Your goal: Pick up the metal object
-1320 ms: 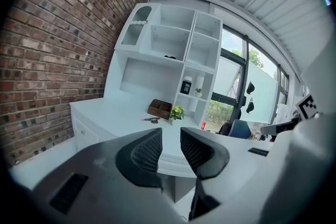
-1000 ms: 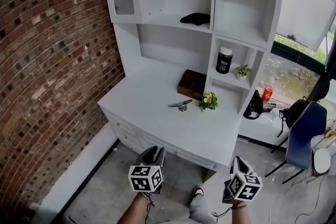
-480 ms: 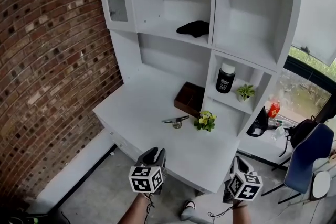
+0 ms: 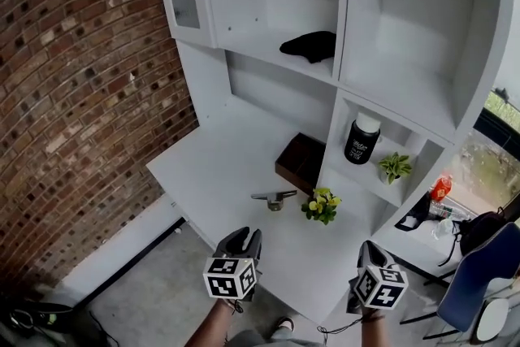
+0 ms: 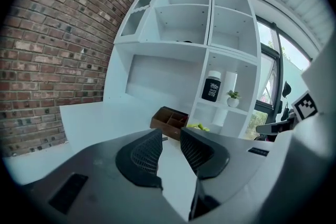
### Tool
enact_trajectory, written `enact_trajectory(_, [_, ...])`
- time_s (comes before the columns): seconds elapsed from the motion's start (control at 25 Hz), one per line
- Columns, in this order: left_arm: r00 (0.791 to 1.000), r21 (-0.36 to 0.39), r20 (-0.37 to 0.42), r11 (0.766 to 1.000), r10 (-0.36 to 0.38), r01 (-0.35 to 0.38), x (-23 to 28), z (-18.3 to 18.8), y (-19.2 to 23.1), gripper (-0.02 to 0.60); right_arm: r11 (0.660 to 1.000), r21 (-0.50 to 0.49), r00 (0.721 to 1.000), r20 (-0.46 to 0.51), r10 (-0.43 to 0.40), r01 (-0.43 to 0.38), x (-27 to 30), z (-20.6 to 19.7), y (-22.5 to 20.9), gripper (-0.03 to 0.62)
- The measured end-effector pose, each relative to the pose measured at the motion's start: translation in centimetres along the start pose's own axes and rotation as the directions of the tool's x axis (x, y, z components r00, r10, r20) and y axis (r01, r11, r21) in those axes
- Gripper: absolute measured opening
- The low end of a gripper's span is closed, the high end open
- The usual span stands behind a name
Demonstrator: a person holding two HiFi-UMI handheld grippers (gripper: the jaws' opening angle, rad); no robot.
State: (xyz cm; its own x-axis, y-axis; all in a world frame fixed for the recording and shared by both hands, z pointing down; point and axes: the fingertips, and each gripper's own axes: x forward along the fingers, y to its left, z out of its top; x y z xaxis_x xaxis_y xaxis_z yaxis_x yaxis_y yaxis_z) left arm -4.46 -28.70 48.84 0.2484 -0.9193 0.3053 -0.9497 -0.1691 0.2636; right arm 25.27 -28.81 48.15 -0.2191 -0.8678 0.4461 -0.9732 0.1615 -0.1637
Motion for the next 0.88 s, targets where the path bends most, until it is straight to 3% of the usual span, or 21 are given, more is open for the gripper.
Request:
enact_trajectory(0.32, [0.998, -0.017, -0.018, 0.998, 0.063, -0.063, 2.2, 0.2, 1.7, 0.109, 0.999, -0.005, 0.998, -0.042, 0.035, -0.035, 3.8, 0.4, -0.5, 0.002])
enact_trajectory(0.68, [0.997, 0.004, -0.073, 0.999, 0.036, -0.036, 5.7, -0.3, 2.0, 0.109, 0.999, -0.014, 0.996, -0.078, 0.035, -0.037, 5.9, 0.1, -0.3, 0.002])
enact_trajectory(0.88, [0.995, 0.063, -0.102, 0.998, 0.003, 0.004, 7.4, 0.0, 1.8, 0.109, 1.000, 0.004, 0.995, -0.095, 0.014, -0.014, 6.6, -0.4, -1.0, 0.002])
